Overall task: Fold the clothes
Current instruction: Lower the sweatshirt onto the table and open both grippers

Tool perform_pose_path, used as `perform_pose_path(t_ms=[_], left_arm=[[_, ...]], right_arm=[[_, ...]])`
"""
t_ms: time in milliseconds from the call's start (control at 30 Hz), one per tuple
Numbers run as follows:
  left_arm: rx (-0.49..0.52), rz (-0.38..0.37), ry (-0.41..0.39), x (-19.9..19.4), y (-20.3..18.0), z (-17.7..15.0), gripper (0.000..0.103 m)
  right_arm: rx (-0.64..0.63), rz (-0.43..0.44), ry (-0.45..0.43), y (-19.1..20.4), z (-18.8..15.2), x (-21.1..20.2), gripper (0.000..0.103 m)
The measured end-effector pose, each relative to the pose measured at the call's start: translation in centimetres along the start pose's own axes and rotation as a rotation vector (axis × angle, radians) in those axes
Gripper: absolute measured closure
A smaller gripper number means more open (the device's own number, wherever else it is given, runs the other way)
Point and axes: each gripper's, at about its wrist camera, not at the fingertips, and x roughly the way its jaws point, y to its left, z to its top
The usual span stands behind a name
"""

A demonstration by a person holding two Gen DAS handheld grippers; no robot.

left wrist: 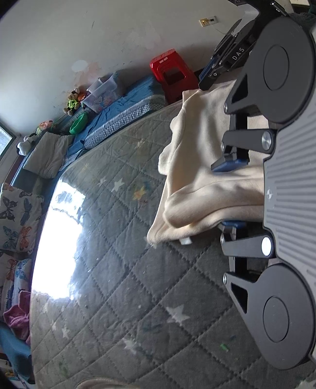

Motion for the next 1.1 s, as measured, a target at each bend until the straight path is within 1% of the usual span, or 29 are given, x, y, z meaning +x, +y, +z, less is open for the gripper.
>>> perform_pose_path(t_ms=[133, 200, 333, 467, 500, 600, 633, 667, 733, 833, 900, 967, 1033, 1100], left_arm=[[-0.008, 0.031, -0.02, -0.3, 0.6, 0.5, 0.052], [-0.011, 0.049, -0.031, -0.3, 0.8, 0.8, 0.05], [-0.016, 0.069, -0.043, -0.1, 1.1, 1.5, 0.05], [0.015, 0.088, -0.052, 0.4, 0.7, 1.8, 0.05], [0.027, 0.096, -0.054, 0.5, 0.5, 1.9, 0.05], [0.037, 0.102, -0.055, 0.9, 0.2, 2.2, 0.05], [0.036, 0.101, -0.055, 1.0, 0.1, 2.3, 0.05], [0.036, 0.1, -0.055, 1.1, 0.0, 2.4, 0.05], [0.054, 0.105, -0.056, 1.4, -0.3, 2.5, 0.048], [0.098, 0.133, -0.058, 1.8, -1.1, 2.5, 0.047], [0.122, 0.142, -0.065, 1.9, -1.7, 2.6, 0.047], [0.148, 0.149, -0.073, 2.0, -2.2, 2.7, 0.045], [0.183, 0.16, -0.079, 2.5, -2.9, 2.8, 0.042], [0.191, 0.16, -0.068, 3.1, -3.2, 3.1, 0.041]], right_arm=[[-0.011, 0.018, 0.011, 1.2, -0.2, 1.1, 0.067], [-0.016, 0.017, 0.016, 1.6, -0.2, 1.7, 0.059], [-0.026, 0.007, 0.021, 2.0, -0.1, 2.4, 0.054], [-0.026, -0.005, 0.023, 2.4, 0.1, 2.7, 0.05], [-0.025, -0.007, 0.022, 2.5, 0.1, 2.8, 0.046], [-0.017, -0.015, 0.018, 2.7, 0.3, 2.9, 0.044], [-0.018, -0.014, 0.017, 2.7, 0.4, 3.0, 0.042], [-0.022, -0.011, 0.018, 2.8, 0.4, 3.1, 0.037], [-0.035, -0.022, 0.024, 3.1, 0.4, 3.4, 0.035], [-0.044, -0.037, 0.032, 3.5, 0.5, 3.9, 0.03], [-0.039, -0.043, 0.039, 3.6, 0.8, 4.1, 0.023], [-0.041, -0.04, 0.049, 3.6, 1.1, 4.2, 0.016], [-0.055, -0.046, 0.055, 3.8, 1.2, 4.3, 0.015], [-0.067, -0.058, 0.057, 4.2, 1.3, 4.3, 0.011]])
